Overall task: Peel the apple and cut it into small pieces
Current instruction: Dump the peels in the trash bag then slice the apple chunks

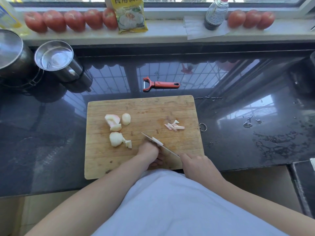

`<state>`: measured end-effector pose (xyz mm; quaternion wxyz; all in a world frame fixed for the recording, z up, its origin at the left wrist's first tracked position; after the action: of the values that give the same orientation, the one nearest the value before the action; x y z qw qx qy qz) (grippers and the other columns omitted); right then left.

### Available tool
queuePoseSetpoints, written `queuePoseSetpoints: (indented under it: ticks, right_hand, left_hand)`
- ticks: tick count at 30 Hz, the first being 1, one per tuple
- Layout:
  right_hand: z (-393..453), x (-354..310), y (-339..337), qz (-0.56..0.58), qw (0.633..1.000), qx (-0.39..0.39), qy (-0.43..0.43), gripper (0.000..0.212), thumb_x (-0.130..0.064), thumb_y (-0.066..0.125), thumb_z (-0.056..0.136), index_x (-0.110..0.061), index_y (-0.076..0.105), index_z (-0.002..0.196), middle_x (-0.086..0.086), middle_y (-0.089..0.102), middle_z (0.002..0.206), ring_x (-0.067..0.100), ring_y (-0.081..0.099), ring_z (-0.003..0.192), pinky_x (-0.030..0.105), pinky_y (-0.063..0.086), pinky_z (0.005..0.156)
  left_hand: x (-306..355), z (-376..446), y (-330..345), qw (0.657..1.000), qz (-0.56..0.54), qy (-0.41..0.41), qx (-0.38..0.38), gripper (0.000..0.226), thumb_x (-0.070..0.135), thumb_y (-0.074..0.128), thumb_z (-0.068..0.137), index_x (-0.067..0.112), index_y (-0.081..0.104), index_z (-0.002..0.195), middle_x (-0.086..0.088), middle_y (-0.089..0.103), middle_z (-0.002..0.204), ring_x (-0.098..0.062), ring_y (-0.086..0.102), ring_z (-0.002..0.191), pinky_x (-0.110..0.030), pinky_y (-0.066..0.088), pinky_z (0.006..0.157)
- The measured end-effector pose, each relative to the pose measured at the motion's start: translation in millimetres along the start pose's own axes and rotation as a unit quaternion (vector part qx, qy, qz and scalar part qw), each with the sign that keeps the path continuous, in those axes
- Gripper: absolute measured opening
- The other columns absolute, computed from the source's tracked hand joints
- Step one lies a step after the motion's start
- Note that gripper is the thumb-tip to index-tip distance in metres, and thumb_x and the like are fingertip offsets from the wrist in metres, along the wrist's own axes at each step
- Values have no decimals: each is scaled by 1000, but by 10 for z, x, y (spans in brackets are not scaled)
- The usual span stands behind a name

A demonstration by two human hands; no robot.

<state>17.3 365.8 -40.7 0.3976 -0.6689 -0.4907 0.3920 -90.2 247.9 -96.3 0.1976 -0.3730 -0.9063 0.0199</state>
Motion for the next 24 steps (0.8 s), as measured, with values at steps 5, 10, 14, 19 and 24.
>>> queuePoseSetpoints:
  ticks: [5,10,14,19,24]
  right_hand:
    - [190,-45,169,-1,999,-37,37,21,-25,60,84,-18,47,99,3,67,88,34,63,76,33,36,51]
    - [372,-167,72,94,995,-1,38,23,-28,48,85,-15,53,104,6,67,95,38,61,88,36,29,62]
    - [66,-89,-127,134,990,43,6,48,-52,15,69,-16,45,79,7,51,68,36,47,60,34,28,52]
    - [41,-99,-167,80,994,68,-15,34,-38,30,74,-14,54,72,7,55,51,28,29,41,23,9,42]
    - [68,-38,61,56,997,-54,10,46,-45,27,84,-16,50,112,9,66,98,35,63,84,35,36,60]
  left_hand:
    - [21,-7,22,999,31,-17,-10,38,16,34,108,-2,64,91,-25,73,90,-31,64,64,-29,49,58]
    - [60,-32,-35,998,57,-3,8,41,13,37,109,-8,68,94,-13,69,57,-20,66,46,-22,51,47]
    - [89,-71,-50,997,76,-8,-3,36,13,36,109,-2,66,96,-10,65,57,-17,59,37,-23,45,41]
    - [55,-33,-6,998,42,-41,-13,39,14,36,108,-4,66,91,-22,71,77,-29,62,55,-30,49,56]
    - [55,-7,-3,999,36,-36,-13,43,18,36,108,-6,70,97,-27,74,98,-34,67,68,-31,51,59]
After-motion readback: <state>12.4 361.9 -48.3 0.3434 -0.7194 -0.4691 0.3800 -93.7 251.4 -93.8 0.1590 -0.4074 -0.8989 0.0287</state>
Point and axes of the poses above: each hand's wrist, its own z-axis towards the middle knuckle, its own y-axis out of the palm, x = y × z, the point moved 6 cm from there along z, towards the middle knuckle
